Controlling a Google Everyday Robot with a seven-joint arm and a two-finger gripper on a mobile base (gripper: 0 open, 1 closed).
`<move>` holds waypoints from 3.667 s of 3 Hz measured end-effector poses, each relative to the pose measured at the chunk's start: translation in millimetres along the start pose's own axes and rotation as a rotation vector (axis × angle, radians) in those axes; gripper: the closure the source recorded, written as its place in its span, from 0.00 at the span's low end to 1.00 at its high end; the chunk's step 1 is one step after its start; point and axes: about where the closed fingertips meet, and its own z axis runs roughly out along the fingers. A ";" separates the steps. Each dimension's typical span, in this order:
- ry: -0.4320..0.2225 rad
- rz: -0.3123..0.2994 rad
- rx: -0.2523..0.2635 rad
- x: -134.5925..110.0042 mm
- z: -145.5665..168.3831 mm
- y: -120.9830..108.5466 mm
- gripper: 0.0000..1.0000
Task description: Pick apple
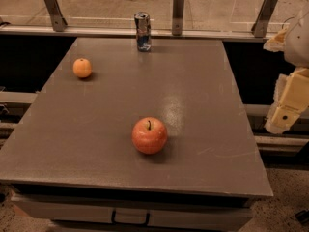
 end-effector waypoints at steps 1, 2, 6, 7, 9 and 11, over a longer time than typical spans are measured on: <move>0.000 0.000 0.000 0.0 0.0 0.0 0.00; -0.074 -0.034 -0.028 -15.4 19.0 2.3 0.00; -0.489 -0.204 -0.308 -123.8 116.8 91.3 0.00; -0.538 -0.211 -0.329 -143.1 132.9 99.9 0.00; -0.587 -0.194 -0.368 -172.7 150.4 105.2 0.41; -0.568 -0.144 -0.394 -184.7 144.0 89.7 0.88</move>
Offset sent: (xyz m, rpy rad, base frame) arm 0.0179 0.0480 -0.0465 0.1822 0.0273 0.1576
